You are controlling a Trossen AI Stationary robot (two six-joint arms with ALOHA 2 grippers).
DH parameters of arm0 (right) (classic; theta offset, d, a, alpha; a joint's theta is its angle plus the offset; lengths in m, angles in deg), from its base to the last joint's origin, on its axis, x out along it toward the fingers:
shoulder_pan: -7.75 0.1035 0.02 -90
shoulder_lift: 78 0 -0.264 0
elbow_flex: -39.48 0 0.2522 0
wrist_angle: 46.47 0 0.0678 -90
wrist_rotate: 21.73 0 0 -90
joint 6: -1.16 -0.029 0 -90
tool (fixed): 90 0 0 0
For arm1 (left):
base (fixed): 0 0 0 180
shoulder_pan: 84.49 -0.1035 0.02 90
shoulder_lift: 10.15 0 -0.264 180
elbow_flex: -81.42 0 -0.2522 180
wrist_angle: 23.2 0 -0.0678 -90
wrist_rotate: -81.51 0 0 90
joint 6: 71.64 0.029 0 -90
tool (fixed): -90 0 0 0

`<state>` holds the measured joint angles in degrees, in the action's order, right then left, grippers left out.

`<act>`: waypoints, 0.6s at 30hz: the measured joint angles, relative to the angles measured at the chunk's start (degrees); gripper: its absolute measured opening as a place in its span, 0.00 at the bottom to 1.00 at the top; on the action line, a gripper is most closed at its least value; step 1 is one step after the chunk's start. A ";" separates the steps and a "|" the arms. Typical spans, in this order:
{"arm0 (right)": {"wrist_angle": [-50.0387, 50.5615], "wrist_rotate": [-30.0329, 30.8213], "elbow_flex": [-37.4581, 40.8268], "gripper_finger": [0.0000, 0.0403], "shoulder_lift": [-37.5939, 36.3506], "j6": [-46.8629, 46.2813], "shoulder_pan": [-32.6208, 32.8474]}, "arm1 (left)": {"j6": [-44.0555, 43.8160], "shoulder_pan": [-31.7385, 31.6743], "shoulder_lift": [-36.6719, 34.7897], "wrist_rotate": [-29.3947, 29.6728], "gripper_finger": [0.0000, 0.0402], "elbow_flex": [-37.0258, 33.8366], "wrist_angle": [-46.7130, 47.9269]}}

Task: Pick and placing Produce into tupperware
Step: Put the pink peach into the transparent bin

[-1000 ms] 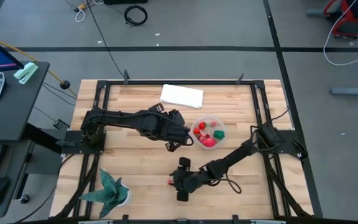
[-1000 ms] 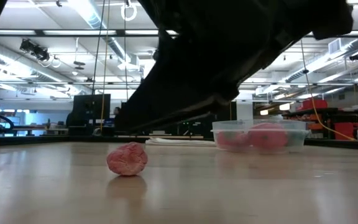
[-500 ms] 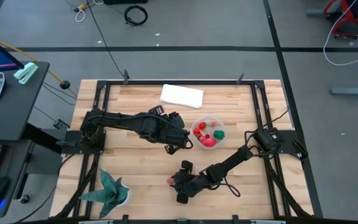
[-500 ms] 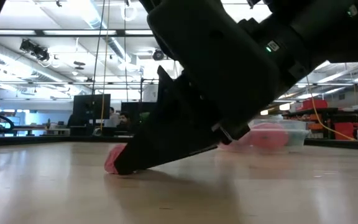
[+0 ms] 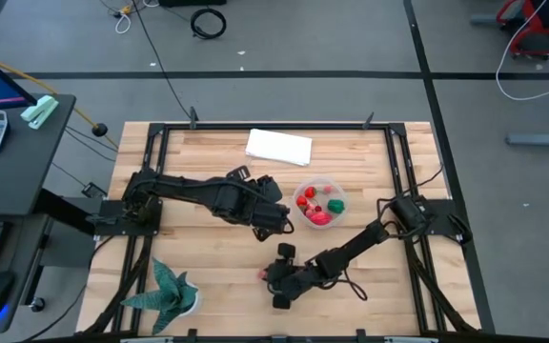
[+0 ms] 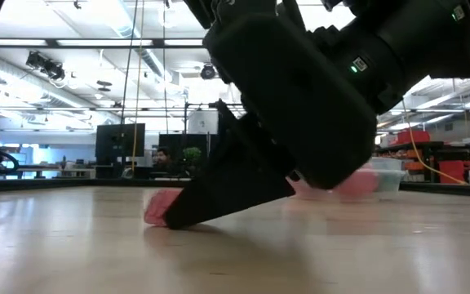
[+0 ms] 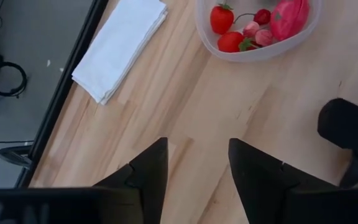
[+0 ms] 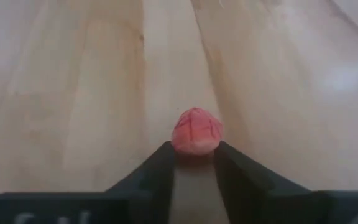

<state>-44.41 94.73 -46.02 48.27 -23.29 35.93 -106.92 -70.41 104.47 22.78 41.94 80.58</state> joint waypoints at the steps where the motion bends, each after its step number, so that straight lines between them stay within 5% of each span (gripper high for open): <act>1: 1.37 0.02 0.02 0.27 -0.64 0.68 -0.02 | -0.25 0.21 0.00 0.00 0.43 0.00 0.00; 10: 33.79 8.10 0.06 0.03 -14.77 -0.49 -0.11 | -2.59 2.91 0.00 -0.02 0.44 0.02 0.00; 14: 46.20 12.38 0.06 0.02 -22.95 -7.09 -0.22 | -4.60 4.44 0.00 -0.04 0.43 0.02 0.01; 18: 45.05 10.18 0.87 0.07 -28.18 -6.87 -0.13 | -4.86 6.23 -0.22 -0.04 0.43 0.00 -0.01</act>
<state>0.64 104.91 -45.16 20.09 -30.16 35.80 -111.78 -64.19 104.26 22.74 41.94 80.57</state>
